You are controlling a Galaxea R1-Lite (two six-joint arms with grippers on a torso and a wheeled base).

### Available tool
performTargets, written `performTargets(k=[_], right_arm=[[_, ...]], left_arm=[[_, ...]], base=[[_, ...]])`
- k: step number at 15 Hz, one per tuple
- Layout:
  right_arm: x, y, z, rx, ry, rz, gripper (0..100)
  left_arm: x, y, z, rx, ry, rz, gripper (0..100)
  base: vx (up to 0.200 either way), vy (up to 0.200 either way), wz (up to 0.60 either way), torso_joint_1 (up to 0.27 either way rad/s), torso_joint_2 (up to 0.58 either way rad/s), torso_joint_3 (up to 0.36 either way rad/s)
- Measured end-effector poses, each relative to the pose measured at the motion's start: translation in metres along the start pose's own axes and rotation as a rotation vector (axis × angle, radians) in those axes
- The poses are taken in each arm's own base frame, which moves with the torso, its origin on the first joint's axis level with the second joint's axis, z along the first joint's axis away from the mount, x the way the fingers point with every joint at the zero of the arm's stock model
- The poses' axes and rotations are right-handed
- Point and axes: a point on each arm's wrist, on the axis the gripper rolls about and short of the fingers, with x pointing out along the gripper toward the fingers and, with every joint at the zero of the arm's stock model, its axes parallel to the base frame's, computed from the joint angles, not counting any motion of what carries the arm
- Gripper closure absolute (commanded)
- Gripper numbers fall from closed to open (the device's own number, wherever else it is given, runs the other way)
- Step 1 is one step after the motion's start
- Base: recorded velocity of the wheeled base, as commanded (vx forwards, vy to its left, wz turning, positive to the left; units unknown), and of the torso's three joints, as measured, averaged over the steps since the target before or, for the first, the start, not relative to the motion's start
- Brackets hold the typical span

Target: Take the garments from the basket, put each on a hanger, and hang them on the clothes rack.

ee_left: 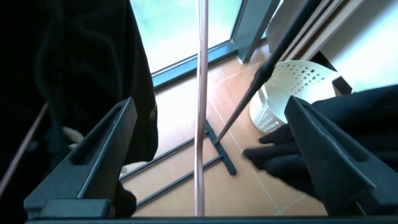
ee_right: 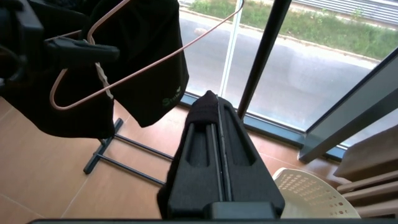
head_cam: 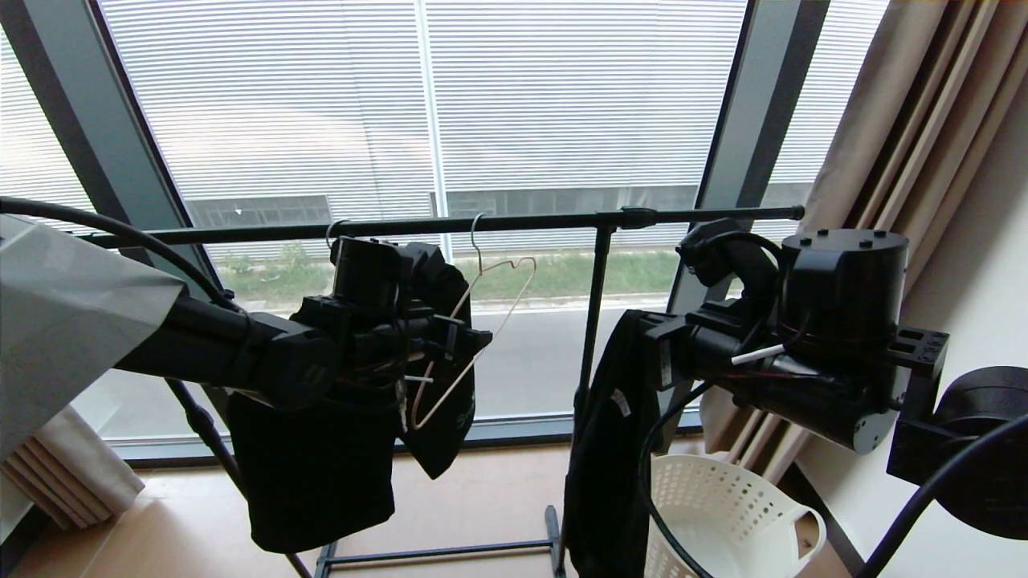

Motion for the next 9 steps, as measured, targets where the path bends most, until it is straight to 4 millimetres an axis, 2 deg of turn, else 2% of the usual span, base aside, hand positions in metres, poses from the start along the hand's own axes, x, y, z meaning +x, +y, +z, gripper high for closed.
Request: performTargets(k=[4, 5, 9], right_arm=[[0.001, 0.0, -0.001, -0.002, 0.003, 0.0, 100], [0.001, 0.0, -0.001, -0.002, 0.004, 0.0, 100], [0.003, 0.0, -0.003, -0.005, 0.011, 0.0, 100]], left_arm=[[0.012, 0.001, -0.011, -0.004, 0.034, 0.002, 0], [0.013, 0.001, -0.012, -0.004, 0.037, 0.002, 100], [0.014, 0.001, -0.014, -0.004, 0.042, 0.002, 100]], base=[[0.0, 0.0, 0.0, 0.0, 0.0, 0.0], [0.0, 0.0, 0.0, 0.0, 0.0, 0.0], [0.0, 0.0, 0.0, 0.0, 0.0, 0.0]])
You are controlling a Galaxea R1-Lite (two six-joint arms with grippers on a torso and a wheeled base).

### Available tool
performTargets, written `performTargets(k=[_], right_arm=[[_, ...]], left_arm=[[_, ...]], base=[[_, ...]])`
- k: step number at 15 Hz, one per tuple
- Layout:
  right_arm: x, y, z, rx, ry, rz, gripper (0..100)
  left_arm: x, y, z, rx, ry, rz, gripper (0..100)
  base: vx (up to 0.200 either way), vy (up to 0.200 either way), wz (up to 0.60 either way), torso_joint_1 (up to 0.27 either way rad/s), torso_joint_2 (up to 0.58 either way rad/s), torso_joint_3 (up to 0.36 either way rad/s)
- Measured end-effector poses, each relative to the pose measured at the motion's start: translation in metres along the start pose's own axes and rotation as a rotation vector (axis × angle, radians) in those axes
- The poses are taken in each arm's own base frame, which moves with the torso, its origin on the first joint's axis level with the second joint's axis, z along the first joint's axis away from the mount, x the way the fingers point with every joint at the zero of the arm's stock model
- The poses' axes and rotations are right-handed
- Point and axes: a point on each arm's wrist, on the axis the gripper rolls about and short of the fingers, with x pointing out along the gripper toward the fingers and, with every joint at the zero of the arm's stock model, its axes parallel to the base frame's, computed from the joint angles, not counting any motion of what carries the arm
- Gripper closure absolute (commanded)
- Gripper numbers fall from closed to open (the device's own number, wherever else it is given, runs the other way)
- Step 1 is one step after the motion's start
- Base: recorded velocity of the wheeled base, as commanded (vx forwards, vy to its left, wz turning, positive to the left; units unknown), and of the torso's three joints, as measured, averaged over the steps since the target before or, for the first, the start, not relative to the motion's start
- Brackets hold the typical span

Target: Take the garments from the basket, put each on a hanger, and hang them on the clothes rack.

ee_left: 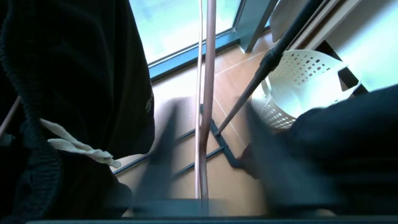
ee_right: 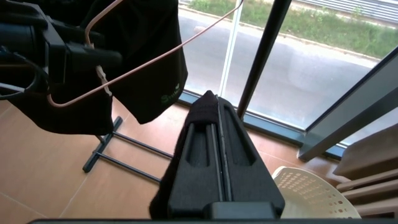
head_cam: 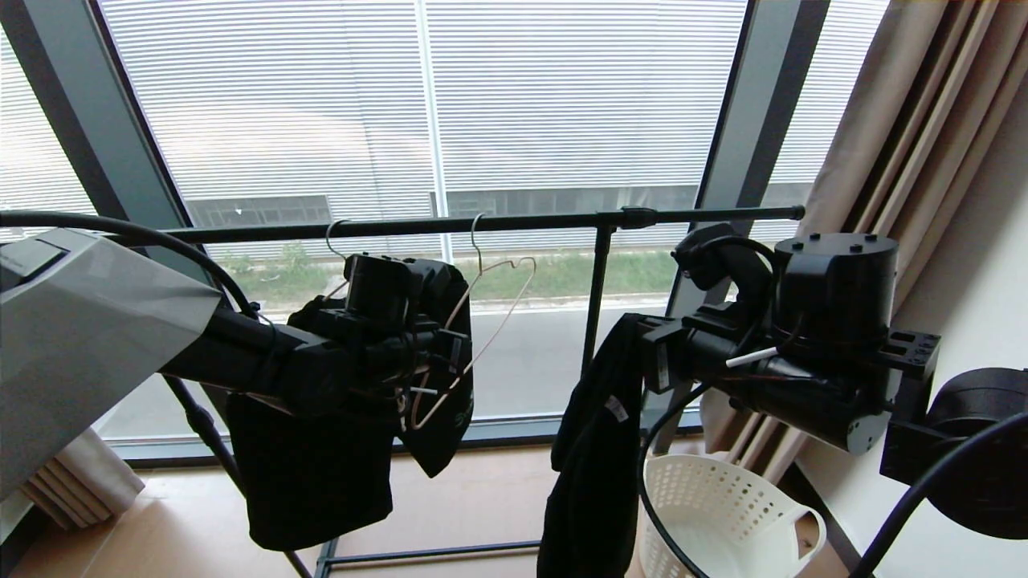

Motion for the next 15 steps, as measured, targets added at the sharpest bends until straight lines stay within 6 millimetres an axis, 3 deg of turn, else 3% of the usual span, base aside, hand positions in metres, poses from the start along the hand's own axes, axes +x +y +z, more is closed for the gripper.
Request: performTargets(k=[7, 15], right_arm=[[0.002, 0.0, -0.002, -0.004, 0.007, 0.0, 100], [0.003, 0.0, -0.002, -0.004, 0.007, -0.004, 100]], left_arm=[[-0.001, 0.0, 0.001, -0.001, -0.006, 0.001, 100], [-0.017, -0.003, 0.013, 0.005, -0.092, -0.009, 100]], base=[[0.0, 0.0, 0.0, 0.0, 0.0, 0.0], [0.0, 0.0, 0.0, 0.0, 0.0, 0.0]])
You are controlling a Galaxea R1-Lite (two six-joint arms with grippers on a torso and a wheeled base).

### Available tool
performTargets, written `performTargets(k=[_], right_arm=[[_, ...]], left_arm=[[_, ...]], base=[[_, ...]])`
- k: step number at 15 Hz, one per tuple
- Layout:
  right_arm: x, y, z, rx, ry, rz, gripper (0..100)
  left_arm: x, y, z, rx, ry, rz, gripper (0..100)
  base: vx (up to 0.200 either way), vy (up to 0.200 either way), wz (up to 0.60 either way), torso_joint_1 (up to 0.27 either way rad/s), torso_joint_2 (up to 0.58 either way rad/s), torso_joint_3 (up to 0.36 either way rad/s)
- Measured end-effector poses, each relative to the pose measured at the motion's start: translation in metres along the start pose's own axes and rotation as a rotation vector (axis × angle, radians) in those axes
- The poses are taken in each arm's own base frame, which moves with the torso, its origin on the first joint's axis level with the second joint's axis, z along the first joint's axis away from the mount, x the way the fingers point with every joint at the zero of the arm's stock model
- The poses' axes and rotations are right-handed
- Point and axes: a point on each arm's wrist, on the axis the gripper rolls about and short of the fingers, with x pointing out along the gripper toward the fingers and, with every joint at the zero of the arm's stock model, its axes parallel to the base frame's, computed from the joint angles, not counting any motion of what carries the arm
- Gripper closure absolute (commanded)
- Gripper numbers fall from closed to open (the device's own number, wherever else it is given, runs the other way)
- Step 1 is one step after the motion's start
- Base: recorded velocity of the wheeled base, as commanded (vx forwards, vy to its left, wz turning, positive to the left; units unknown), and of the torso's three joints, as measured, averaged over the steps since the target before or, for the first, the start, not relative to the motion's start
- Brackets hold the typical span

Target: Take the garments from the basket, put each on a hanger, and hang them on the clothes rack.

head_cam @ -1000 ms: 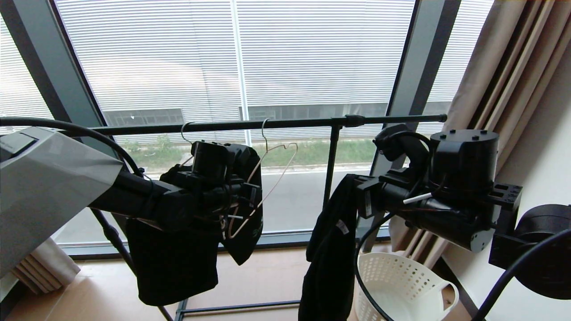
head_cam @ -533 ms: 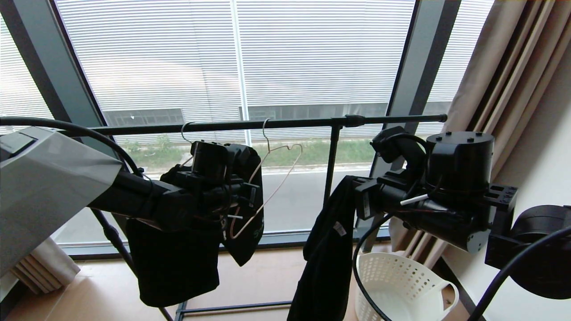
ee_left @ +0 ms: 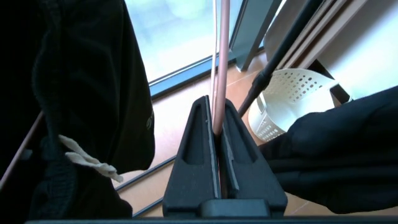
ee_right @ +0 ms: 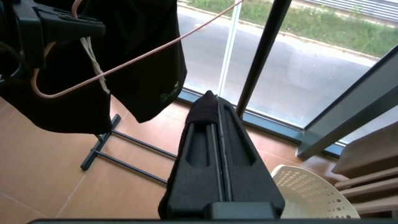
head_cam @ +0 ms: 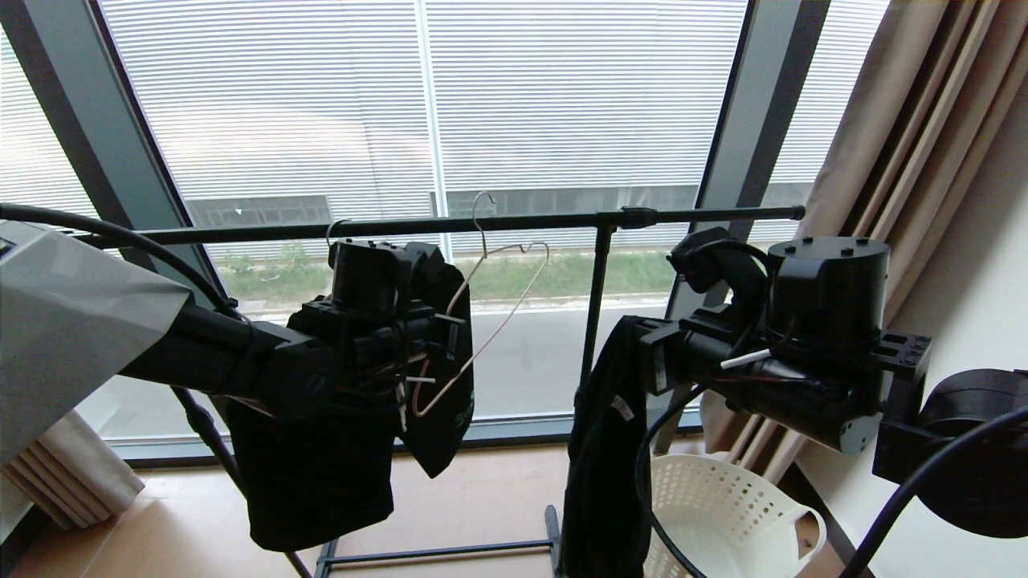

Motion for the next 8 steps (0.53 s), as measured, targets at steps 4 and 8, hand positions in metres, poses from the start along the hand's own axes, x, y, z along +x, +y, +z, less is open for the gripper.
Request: performTargets(k=[4, 8], right_arm=[[0.0, 0.0, 0.0, 0.0, 0.001, 0.001, 100], [0.001, 0.001, -0.001, -0.001, 0.003, 0.0, 100]], left_arm=[[-0.01, -0.001, -0.005, 0.004, 0.005, -0.002, 100], [-0.033, -0.012, -0.014, 0.016, -0.001, -0.028, 100]], base=[[0.0, 0.0, 0.0, 0.0, 0.0, 0.0], [0.0, 0.0, 0.0, 0.0, 0.0, 0.0]])
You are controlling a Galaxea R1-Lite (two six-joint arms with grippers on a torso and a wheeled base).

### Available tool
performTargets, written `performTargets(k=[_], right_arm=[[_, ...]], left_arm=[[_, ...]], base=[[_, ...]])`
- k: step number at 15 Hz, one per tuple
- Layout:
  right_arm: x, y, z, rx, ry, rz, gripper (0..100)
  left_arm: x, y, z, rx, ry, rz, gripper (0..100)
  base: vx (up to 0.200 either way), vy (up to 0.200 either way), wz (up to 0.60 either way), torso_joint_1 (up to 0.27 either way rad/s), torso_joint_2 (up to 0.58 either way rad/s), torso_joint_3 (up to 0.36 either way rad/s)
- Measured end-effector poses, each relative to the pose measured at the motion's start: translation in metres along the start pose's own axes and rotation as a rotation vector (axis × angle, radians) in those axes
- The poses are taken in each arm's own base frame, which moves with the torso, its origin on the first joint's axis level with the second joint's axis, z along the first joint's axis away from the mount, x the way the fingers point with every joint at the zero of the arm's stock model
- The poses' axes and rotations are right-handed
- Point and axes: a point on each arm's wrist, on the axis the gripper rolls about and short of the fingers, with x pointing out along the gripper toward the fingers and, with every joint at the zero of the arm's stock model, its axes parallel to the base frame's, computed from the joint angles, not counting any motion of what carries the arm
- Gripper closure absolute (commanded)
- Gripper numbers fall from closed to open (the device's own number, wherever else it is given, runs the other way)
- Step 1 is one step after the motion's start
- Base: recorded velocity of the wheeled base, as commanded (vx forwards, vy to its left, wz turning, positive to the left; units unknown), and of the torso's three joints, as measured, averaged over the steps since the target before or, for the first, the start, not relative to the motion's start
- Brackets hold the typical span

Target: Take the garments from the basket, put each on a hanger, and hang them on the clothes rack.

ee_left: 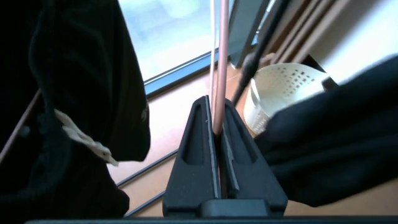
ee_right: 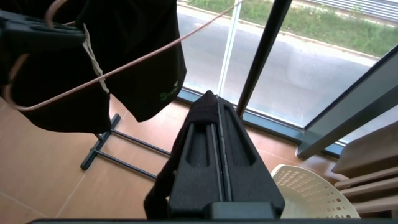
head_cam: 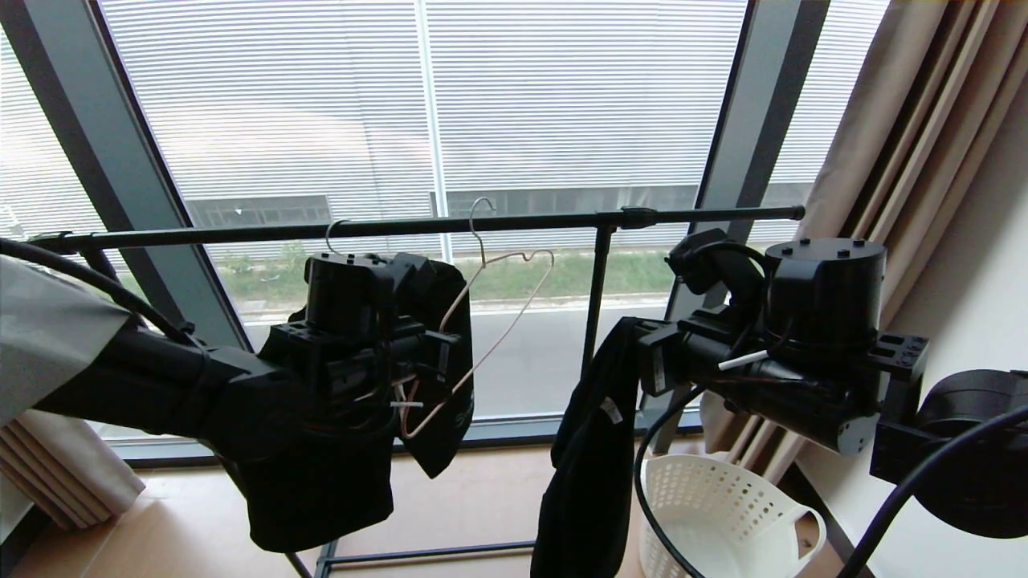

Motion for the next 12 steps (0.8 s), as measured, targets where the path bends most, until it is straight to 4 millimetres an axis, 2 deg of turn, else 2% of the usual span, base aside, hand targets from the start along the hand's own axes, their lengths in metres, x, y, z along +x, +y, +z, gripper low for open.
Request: performTargets(k=[6, 12], right_arm=[[-0.001, -0.001, 0.001, 0.001, -0.004, -0.014, 100], [-0.001, -0.011, 0.004, 0.011, -0.015, -0.052, 100]], left_arm=[[-0.042, -0.01, -0.002, 0.016, -0.024, -0.026, 100], [-0.099, -0.011, -0.032, 0.016, -0.016, -0.082, 100]], base=[[0.0, 0.0, 0.0, 0.0, 0.0, 0.0], [0.0, 0.0, 0.0, 0.0, 0.0, 0.0]])
